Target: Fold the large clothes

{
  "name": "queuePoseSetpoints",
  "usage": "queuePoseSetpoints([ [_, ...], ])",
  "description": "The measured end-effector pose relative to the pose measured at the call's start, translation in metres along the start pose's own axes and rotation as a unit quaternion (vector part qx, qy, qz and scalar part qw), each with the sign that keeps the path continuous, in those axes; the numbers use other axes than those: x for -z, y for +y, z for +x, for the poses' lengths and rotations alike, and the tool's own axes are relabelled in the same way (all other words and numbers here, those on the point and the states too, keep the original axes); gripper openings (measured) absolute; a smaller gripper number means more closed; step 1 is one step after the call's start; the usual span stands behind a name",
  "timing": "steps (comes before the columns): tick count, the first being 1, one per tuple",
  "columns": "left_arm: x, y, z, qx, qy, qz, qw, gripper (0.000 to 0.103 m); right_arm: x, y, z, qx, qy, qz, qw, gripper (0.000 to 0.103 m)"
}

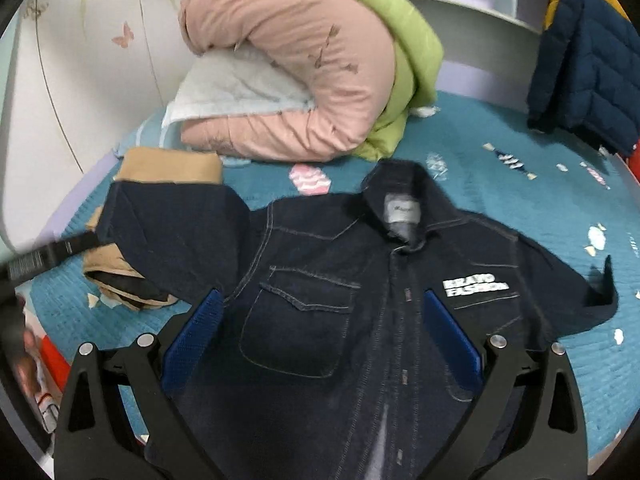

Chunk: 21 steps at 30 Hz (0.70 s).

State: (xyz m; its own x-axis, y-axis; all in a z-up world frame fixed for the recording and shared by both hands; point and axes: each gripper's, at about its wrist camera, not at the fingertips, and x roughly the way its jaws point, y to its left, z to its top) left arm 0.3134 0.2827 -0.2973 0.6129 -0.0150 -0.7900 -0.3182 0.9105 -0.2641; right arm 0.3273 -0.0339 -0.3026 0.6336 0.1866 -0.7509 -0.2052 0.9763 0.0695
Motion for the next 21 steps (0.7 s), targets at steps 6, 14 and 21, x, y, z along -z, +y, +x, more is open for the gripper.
queuePoseSetpoints([
  [6, -0.051, 0.076, 0.049, 0.067, 0.016, -0.126, 0.9897, 0.098, 0.0, 0.009, 0.037, -0.012, 0.03, -0.009, 0.999, 0.096],
  [14, -0.074, 0.117, 0.088, 0.088, 0.041, -0.181, 0.9788, 0.078, 0.002, 0.006, 0.068, -0.016, 0.056, -0.009, 0.998, 0.096],
  [21, -0.073, 0.121, 0.088, 0.048, 0.043, -0.176, 0.9823, 0.077, 0.003, 0.002, 0.086, -0.016, 0.066, -0.006, 0.998, 0.096],
])
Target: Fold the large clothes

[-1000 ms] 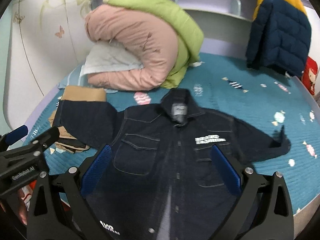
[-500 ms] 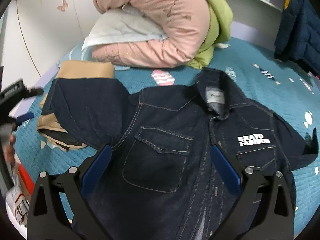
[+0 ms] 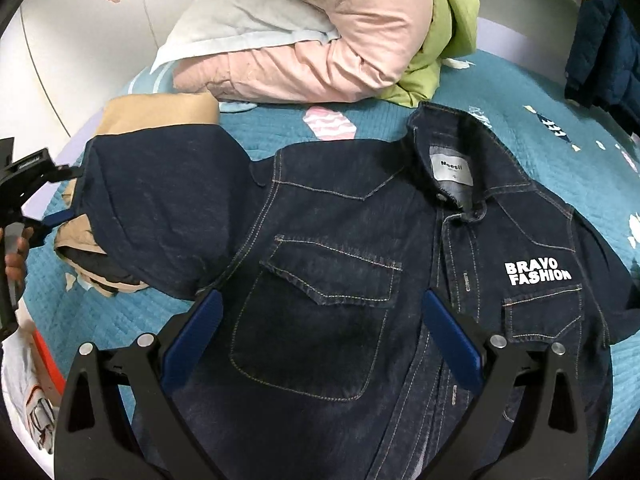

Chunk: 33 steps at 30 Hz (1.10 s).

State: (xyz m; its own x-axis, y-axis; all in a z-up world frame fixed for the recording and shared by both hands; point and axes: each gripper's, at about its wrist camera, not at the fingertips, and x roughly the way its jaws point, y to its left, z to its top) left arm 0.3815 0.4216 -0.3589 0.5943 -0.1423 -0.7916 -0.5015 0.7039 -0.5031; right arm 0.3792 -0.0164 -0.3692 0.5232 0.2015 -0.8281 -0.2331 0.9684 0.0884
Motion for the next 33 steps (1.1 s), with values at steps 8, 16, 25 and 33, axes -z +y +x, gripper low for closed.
queuePoseSetpoints([
  [8, 0.001, -0.006, 0.026, -0.049, 0.011, 0.028, 0.9984, 0.074, -0.009, 0.009, 0.018, -0.005, -0.022, -0.007, 1.0, 0.096],
  [16, -0.007, -0.004, 0.016, -0.042, -0.01, 0.057, 0.9975, 0.022, -0.012, 0.015, 0.035, -0.052, -0.008, -0.006, 0.999, 0.066],
  [25, 0.0, -0.059, -0.04, 0.02, -0.071, 0.113, 0.9909, 0.018, -0.006, 0.02, 0.053, -0.102, 0.016, 0.008, 0.995, 0.026],
  [33, 0.028, -0.141, -0.092, 0.114, -0.097, 0.204, 0.9676, 0.018, -0.004, 0.038, 0.101, -0.186, 0.077, 0.028, 0.979, 0.004],
])
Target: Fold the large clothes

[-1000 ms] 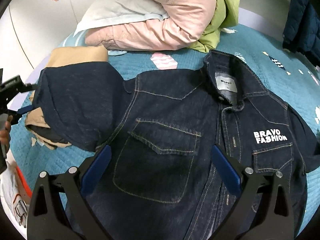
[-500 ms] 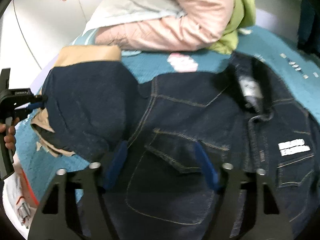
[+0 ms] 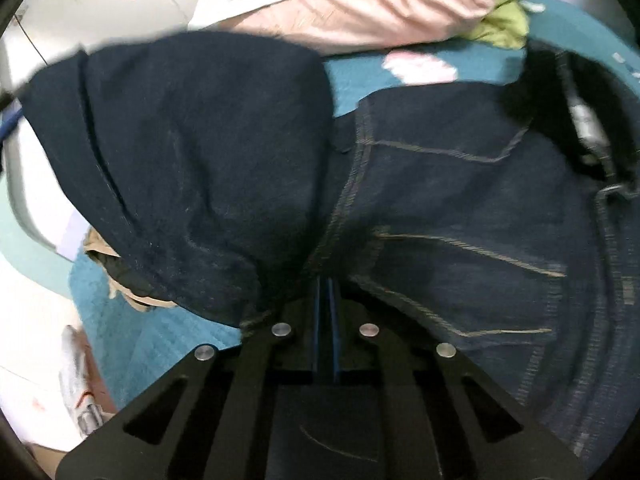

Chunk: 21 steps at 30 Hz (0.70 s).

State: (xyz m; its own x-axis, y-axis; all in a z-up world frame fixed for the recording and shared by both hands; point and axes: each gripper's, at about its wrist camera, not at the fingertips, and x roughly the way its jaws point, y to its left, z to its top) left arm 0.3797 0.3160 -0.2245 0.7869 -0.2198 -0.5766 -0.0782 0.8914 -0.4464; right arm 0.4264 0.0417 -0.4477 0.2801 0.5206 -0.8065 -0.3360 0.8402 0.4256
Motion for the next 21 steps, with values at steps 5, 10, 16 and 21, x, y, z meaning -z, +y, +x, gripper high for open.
queuePoseSetpoints([
  [5, 0.01, -0.073, 0.017, 0.037, 0.014, 0.046, 0.9981, 0.018, -0.002, -0.015, -0.009, -0.019, -0.006, 0.021, 1.0, 0.004],
  [10, 0.039, -0.148, 0.067, 0.077, 0.053, 0.058, 0.994, 0.018, 0.021, -0.061, -0.09, 0.01, -0.066, 0.031, 0.997, 0.007],
  [16, 0.103, -0.215, 0.145, 0.074, 0.129, 0.052, 0.9875, 0.018, 0.066, -0.157, -0.188, 0.126, -0.101, 0.076, 0.984, 0.007],
  [21, 0.167, -0.263, 0.2, 0.041, 0.19, 0.093, 0.9764, 0.02, 0.113, -0.247, -0.262, 0.18, -0.136, 0.173, 0.959, 0.007],
])
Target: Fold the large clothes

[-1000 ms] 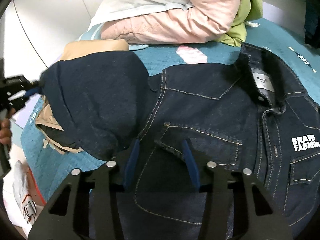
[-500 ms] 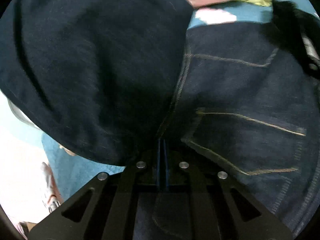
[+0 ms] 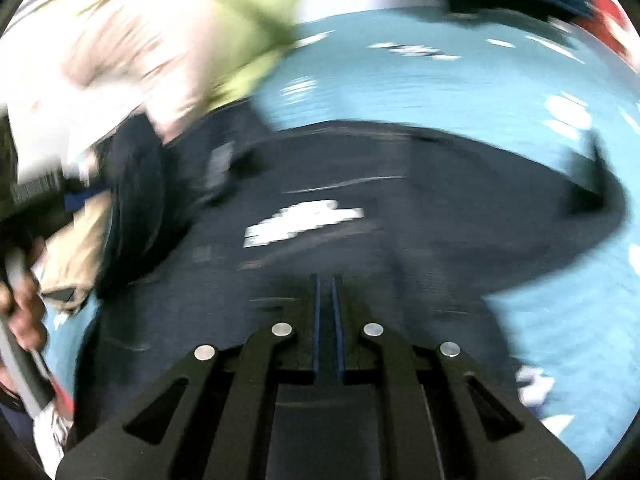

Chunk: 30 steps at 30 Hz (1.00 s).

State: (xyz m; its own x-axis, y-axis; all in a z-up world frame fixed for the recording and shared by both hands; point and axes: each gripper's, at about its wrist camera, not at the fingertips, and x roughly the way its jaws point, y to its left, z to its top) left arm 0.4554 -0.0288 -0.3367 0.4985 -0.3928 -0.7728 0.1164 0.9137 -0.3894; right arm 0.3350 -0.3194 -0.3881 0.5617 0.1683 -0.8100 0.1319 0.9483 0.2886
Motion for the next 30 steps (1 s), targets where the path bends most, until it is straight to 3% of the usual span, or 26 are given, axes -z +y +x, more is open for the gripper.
queuePoseSetpoints([
  [4, 0.02, -0.026, 0.04, -0.02, 0.041, 0.009, 0.9989, 0.022, -0.007, -0.065, -0.031, 0.008, -0.034, 0.091, 0.995, 0.009],
  [8, 0.042, -0.049, 0.074, -0.023, 0.086, 0.016, 0.9959, 0.022, -0.011, -0.107, -0.05, 0.032, -0.074, 0.141, 0.987, 0.018],
  [11, 0.052, -0.057, 0.079, -0.022, 0.097, 0.022, 0.9948, 0.025, -0.011, -0.136, -0.048, 0.054, -0.075, 0.164, 0.982, 0.025],
  [13, 0.056, -0.061, 0.075, -0.01, 0.098, 0.027, 0.9948, 0.046, -0.012, -0.154, -0.044, 0.065, -0.069, 0.183, 0.978, 0.028],
  [17, 0.053, -0.088, 0.06, 0.017, 0.087, 0.048, 0.9949, 0.049, -0.013, -0.181, -0.027, 0.083, -0.057, 0.238, 0.966, 0.035],
  [19, 0.049, -0.102, 0.045, 0.013, 0.069, 0.072, 0.9949, 0.054, -0.019, -0.181, -0.024, 0.091, -0.063, 0.239, 0.965, 0.038],
  [21, 0.045, -0.11, 0.03, -0.013, 0.041, 0.097, 0.9943, 0.062, -0.032, -0.179, -0.027, 0.101, -0.087, 0.222, 0.966, 0.044],
  [23, 0.041, -0.11, 0.018, -0.073, 0.016, 0.127, 0.9891, 0.063, -0.047, -0.178, -0.033, 0.116, -0.124, 0.209, 0.963, 0.058],
  [25, 0.04, -0.102, 0.014, -0.125, 0.009, 0.139, 0.9824, 0.065, -0.058, -0.178, -0.031, 0.128, -0.139, 0.206, 0.96, 0.065],
  [26, 0.04, -0.097, 0.014, -0.147, 0.011, 0.144, 0.9785, 0.066, -0.062, -0.181, -0.026, 0.133, -0.136, 0.202, 0.961, 0.07],
  [30, 0.043, -0.067, 0.023, -0.229, 0.042, 0.155, 0.96, 0.071, -0.063, -0.195, 0.01, 0.176, -0.068, 0.195, 0.962, 0.07],
])
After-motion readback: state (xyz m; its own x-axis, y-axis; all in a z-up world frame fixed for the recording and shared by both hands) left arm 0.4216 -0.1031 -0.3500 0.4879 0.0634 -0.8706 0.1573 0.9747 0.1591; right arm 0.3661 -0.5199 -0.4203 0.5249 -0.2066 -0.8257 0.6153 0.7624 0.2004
